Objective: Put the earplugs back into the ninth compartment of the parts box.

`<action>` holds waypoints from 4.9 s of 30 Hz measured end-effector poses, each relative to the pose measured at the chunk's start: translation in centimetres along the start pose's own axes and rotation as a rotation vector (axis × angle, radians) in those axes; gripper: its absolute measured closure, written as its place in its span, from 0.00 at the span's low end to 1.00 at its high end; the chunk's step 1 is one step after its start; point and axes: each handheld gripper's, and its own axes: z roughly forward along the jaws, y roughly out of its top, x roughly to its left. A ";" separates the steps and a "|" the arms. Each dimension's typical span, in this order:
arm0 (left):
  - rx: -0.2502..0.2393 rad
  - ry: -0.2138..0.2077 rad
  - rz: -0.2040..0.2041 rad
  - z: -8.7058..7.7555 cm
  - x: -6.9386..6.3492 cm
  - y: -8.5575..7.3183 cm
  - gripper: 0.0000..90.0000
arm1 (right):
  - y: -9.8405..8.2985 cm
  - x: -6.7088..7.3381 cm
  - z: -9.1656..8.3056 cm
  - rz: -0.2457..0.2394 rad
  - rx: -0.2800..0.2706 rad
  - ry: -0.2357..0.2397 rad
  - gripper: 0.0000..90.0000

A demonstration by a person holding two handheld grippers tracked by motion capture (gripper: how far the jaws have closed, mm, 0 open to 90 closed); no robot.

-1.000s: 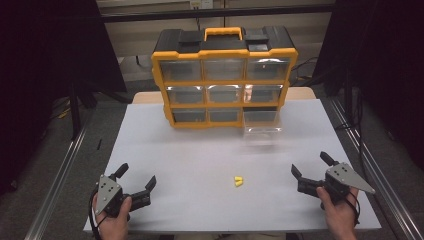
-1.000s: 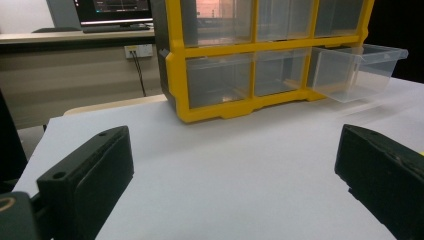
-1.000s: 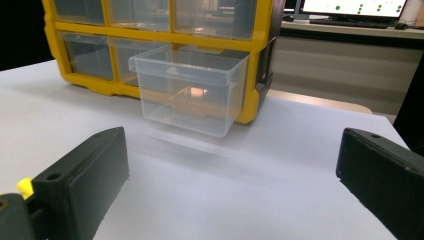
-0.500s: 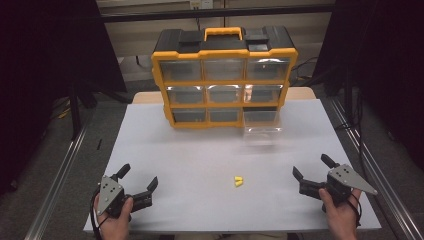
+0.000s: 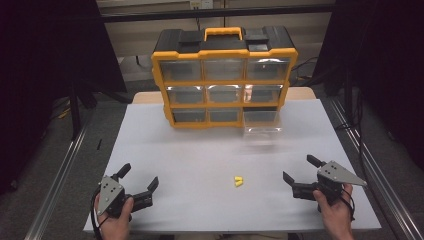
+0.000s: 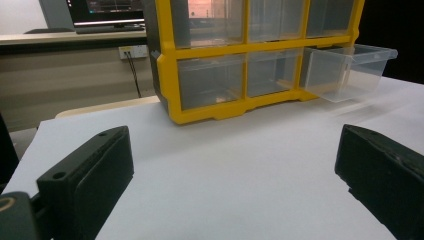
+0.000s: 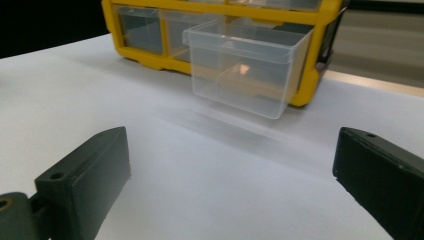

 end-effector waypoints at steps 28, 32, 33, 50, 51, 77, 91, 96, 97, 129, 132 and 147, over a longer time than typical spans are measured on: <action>0.005 -0.010 -0.008 0.2 -0.1 0.0 0.02 | 1.7 2.0 3.8 -0.007 0.142 0.284 0.02; 0.005 -0.013 -0.010 0.3 -0.1 -0.1 0.02 | 1.8 2.7 4.5 -0.027 0.165 0.308 0.02; 0.005 -0.013 -0.010 0.3 -0.1 -0.1 0.02 | 1.8 2.8 4.6 -0.034 0.167 0.318 0.02; 0.004 -0.016 -0.010 0.6 0.0 0.0 0.02 | 3.0 4.1 6.9 -0.080 0.201 0.429 0.07; 0.005 -0.014 -0.009 0.6 0.0 0.0 0.02 | 3.1 4.2 7.1 -0.079 0.203 0.434 0.07; 0.010 -0.014 -0.007 0.6 0.1 0.0 0.02 | 5.1 4.6 11.7 -0.171 0.394 0.548 0.22; 0.013 -0.013 -0.004 0.6 0.1 -0.1 0.02 | 5.9 5.3 14.1 -0.263 0.564 0.628 0.39; 0.014 -0.014 -0.006 0.7 0.1 -0.1 0.02 | 6.0 5.8 14.6 -0.304 0.613 0.640 0.44; 0.012 -0.015 -0.011 0.7 0.0 -0.1 0.02 | 6.0 5.8 14.8 -0.315 0.616 0.646 0.46; 0.018 -0.020 -0.006 0.7 0.0 -0.1 0.02 | 5.3 6.8 16.7 -0.427 0.792 0.706 0.86; 0.015 -0.020 -0.009 0.7 0.0 -0.1 0.02 | 5.2 6.9 16.7 -0.417 0.800 0.714 0.90; 0.013 -0.020 -0.010 0.7 0.0 -0.1 0.02 | 5.4 6.8 16.5 -0.420 0.756 0.702 0.92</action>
